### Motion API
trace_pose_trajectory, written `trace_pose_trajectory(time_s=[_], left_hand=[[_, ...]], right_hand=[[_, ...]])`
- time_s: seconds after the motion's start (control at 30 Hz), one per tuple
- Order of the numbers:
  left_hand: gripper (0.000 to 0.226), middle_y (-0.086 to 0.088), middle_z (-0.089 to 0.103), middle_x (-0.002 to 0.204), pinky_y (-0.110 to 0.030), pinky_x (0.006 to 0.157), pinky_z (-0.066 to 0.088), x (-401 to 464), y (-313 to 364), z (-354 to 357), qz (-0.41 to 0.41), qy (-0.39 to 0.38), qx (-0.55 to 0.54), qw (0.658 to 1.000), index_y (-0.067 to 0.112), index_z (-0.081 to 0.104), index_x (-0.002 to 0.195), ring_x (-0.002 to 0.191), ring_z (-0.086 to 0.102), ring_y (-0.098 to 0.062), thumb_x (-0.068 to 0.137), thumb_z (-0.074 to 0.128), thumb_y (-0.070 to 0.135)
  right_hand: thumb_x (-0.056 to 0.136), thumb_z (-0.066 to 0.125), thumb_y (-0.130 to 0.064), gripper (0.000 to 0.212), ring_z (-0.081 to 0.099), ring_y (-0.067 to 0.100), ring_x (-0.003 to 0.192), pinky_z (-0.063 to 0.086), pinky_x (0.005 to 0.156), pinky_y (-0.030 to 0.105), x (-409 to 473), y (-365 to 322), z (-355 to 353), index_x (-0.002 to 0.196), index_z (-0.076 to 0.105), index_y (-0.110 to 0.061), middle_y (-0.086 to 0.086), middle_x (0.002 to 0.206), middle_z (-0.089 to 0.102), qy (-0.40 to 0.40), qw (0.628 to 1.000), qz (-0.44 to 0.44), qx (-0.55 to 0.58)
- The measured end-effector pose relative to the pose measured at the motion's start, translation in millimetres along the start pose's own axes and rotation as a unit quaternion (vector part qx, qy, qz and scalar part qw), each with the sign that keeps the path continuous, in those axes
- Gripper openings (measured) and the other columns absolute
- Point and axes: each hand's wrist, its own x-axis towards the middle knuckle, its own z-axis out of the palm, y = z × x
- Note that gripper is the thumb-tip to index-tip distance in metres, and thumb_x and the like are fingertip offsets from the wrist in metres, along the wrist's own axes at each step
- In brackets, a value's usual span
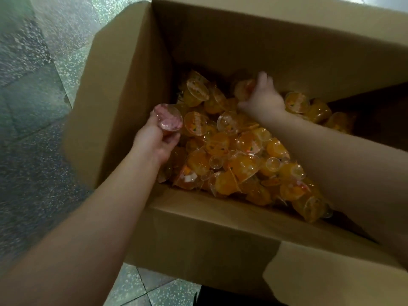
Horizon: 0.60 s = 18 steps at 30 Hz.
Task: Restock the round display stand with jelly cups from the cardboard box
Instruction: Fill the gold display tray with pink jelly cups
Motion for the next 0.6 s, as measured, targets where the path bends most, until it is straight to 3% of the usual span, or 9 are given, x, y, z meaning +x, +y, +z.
trace_pose_trajectory(time_s=[0.13, 0.27, 0.33, 0.43, 0.5, 0.6], left_hand=[[0.039, -0.012, 0.06, 0.122, -0.041, 0.094, 0.055, -57.1, -12.1, -17.5, 0.01, -0.052, -0.031, 0.998, 0.012, 0.054, 0.131, 0.111, 0.06, -0.028, 0.1, 0.054, 0.036], [0.045, -0.014, 0.06, 0.13, -0.035, 0.084, 0.059, -117.4, -37.8, -19.8, -0.03, -0.125, -0.005, 0.992, 0.014, 0.05, 0.138, 0.114, 0.063, -0.027, 0.1, 0.051, 0.039], [0.047, -0.014, 0.059, 0.132, -0.034, 0.08, 0.059, -144.5, -54.9, -15.8, -0.04, -0.166, 0.02, 0.985, 0.016, 0.048, 0.141, 0.115, 0.064, -0.027, 0.1, 0.051, 0.039], [0.05, -0.013, 0.059, 0.135, -0.033, 0.079, 0.059, -186.4, -78.9, -1.4, -0.046, -0.237, 0.058, 0.969, 0.021, 0.045, 0.144, 0.116, 0.064, -0.027, 0.098, 0.053, 0.037], [0.055, -0.013, 0.058, 0.136, -0.035, 0.08, 0.059, -214.4, -92.8, 13.8, -0.052, -0.287, 0.084, 0.953, 0.025, 0.045, 0.143, 0.116, 0.064, -0.028, 0.091, 0.059, 0.035], [0.056, -0.013, 0.058, 0.135, -0.039, 0.085, 0.058, -255.0, -114.5, 41.1, -0.069, -0.358, 0.144, 0.92, 0.027, 0.046, 0.14, 0.117, 0.063, -0.032, 0.087, 0.061, 0.028]], right_hand=[[0.082, 0.077, -0.038, 0.087, 0.05, 0.029, 0.128, 0.046, 0.105, 0.05, -61.3, 16.5, -45.3, 0.15, 0.024, -0.022, 0.006, 0.145, 0.044, -0.008, 0.983, 0.06, 0.172], [0.082, 0.076, -0.044, 0.086, 0.05, 0.023, 0.121, 0.048, 0.099, 0.038, -137.7, 36.5, -89.5, 0.149, 0.025, -0.024, 0.001, 0.133, 0.043, -0.028, 0.943, 0.131, 0.306], [0.082, 0.074, -0.05, 0.086, 0.049, 0.023, 0.12, 0.046, 0.096, 0.037, -173.6, 51.2, -106.4, 0.15, 0.025, -0.028, 0.0, 0.137, 0.043, -0.036, 0.916, 0.179, 0.358], [0.087, 0.07, -0.042, 0.077, 0.056, 0.025, 0.114, 0.05, 0.097, 0.044, -226.7, 77.0, -128.5, 0.149, 0.027, -0.029, 0.006, 0.132, 0.051, -0.06, 0.824, 0.247, 0.506], [0.091, 0.066, -0.037, 0.07, 0.058, 0.027, 0.113, 0.053, 0.084, 0.041, -262.7, 97.5, -141.0, 0.149, 0.028, -0.031, 0.008, 0.132, 0.052, -0.062, 0.761, 0.262, 0.59], [0.09, 0.065, -0.034, 0.067, 0.061, 0.028, 0.114, 0.052, 0.078, 0.034, -312.9, 133.1, -156.8, 0.149, 0.033, -0.027, 0.011, 0.136, 0.054, -0.033, 0.707, 0.255, 0.658]])
